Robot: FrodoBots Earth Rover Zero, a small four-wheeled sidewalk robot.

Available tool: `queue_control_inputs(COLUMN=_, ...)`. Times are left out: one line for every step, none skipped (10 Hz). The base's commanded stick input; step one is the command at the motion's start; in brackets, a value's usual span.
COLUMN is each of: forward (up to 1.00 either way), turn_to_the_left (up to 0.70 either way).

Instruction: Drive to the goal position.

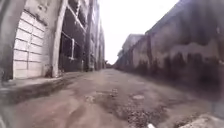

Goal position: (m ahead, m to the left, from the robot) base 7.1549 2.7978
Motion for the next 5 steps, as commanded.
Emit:
queue_control_inputs(forward=0.85, turn_to_the_left=-0.28)
queue_control_inputs(forward=0.85, turn_to_the_left=-0.24)
queue_control_inputs(forward=0.85, turn_to_the_left=-0.01)
queue_control_inputs(forward=0.85, turn_to_the_left=0.00)
queue_control_inputs(forward=0.85, turn_to_the_left=0.00)
